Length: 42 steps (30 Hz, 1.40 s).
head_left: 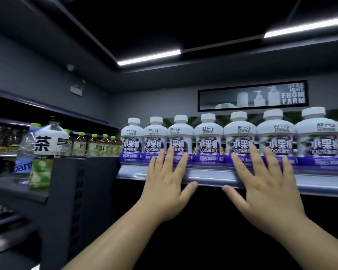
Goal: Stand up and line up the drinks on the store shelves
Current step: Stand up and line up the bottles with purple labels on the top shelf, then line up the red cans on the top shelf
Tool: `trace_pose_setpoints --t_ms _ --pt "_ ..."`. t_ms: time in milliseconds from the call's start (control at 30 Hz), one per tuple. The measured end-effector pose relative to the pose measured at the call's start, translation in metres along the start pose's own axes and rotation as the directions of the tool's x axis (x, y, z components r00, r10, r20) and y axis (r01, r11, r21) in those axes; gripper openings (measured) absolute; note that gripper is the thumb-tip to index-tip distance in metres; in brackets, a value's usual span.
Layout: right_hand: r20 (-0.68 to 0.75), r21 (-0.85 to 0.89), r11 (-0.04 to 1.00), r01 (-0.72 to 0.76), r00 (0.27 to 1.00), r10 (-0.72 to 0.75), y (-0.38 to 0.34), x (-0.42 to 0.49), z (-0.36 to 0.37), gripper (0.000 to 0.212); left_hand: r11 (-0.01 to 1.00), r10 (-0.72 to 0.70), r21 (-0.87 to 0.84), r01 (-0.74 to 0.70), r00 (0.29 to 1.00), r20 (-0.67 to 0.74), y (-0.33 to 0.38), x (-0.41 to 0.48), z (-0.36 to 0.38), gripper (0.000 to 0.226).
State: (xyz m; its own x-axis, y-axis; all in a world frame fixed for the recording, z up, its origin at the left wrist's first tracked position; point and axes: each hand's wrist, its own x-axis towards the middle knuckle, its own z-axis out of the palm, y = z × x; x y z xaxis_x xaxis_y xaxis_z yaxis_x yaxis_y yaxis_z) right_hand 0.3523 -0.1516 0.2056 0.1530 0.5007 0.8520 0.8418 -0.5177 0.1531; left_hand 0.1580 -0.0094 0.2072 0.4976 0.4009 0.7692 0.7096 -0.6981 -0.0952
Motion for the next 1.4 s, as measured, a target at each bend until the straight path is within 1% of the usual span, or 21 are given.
trace_pose_setpoints --t_ms 67,233,367,467,567,733,800,900,1033,1100,1167,1267,1333,1367,1400 --pt "0.016 -0.030 1.000 -0.008 1.000 0.009 0.000 0.001 0.001 0.081 1.000 0.024 0.001 -0.024 0.999 0.030 -0.004 0.000 0.004 0.087" --pt "0.004 -0.084 0.996 0.029 1.000 -0.029 0.006 -0.003 0.005 0.080 0.998 0.054 -0.034 -0.054 0.998 0.014 -0.007 0.001 0.004 0.086" --pt "-0.017 -0.047 0.998 0.040 0.999 -0.041 0.016 -0.016 0.001 0.081 0.996 0.085 -0.002 -0.085 0.996 -0.005 0.000 -0.001 0.002 0.085" --pt "-0.009 -0.017 1.000 0.018 1.000 -0.018 0.031 -0.026 -0.005 0.080 0.983 0.172 -0.053 -0.176 0.983 -0.060 0.029 0.000 0.004 0.080" --pt "0.071 -0.001 0.998 -0.055 0.996 0.055 0.063 -0.033 -0.014 0.083 0.951 0.261 -0.123 -0.282 0.951 -0.166 0.076 0.009 0.003 0.078" --pt "0.085 0.013 0.994 -0.108 0.991 0.106 0.120 -0.043 -0.039 0.090 0.926 0.313 -0.155 -0.343 0.931 -0.189 0.152 0.032 -0.008 0.079" --pt "0.110 0.022 0.992 -0.127 0.986 0.124 0.144 -0.044 -0.048 0.091 0.924 0.314 -0.174 -0.341 0.935 -0.167 0.180 0.042 -0.013 0.080" --pt "0.108 0.072 0.984 -0.163 0.982 0.154 0.190 -0.045 -0.062 0.084 0.926 0.308 -0.173 -0.335 0.937 -0.163 0.225 0.057 -0.017 0.084" --pt "0.108 0.198 0.965 -0.172 0.982 0.153 0.240 -0.042 -0.077 0.079 0.919 0.284 -0.234 -0.317 0.945 -0.163 0.273 0.079 -0.027 0.081" --pt "0.118 0.261 0.954 -0.145 0.986 0.117 0.260 -0.040 -0.079 0.078 0.932 0.262 -0.195 -0.306 0.940 -0.220 0.294 0.090 -0.033 0.081" --pt "0.117 0.288 0.951 -0.108 0.990 0.077 0.274 -0.039 -0.079 0.078 0.950 0.226 -0.152 -0.272 0.937 -0.266 0.308 0.099 -0.039 0.078" --pt "0.071 0.329 0.944 -0.032 0.997 0.009 0.289 -0.036 -0.075 0.076 0.970 0.163 -0.125 -0.207 0.941 -0.296 0.324 0.114 -0.051 0.070" --pt "0.029 0.370 0.929 0.017 0.999 -0.029 0.292 -0.034 -0.073 0.074 0.977 0.152 -0.109 -0.185 0.955 -0.256 0.328 0.127 -0.061 0.066" --pt "0.019 0.397 0.917 0.030 0.999 -0.040 0.292 -0.033 -0.072 0.073 0.978 0.158 -0.107 -0.181 0.967 -0.201 0.328 0.135 -0.067 0.065" --pt "0.009 0.424 0.905 0.041 0.999 -0.049 0.291 -0.032 -0.072 0.072 0.977 0.166 -0.115 -0.180 0.979 -0.116 0.327 0.141 -0.073 0.065"
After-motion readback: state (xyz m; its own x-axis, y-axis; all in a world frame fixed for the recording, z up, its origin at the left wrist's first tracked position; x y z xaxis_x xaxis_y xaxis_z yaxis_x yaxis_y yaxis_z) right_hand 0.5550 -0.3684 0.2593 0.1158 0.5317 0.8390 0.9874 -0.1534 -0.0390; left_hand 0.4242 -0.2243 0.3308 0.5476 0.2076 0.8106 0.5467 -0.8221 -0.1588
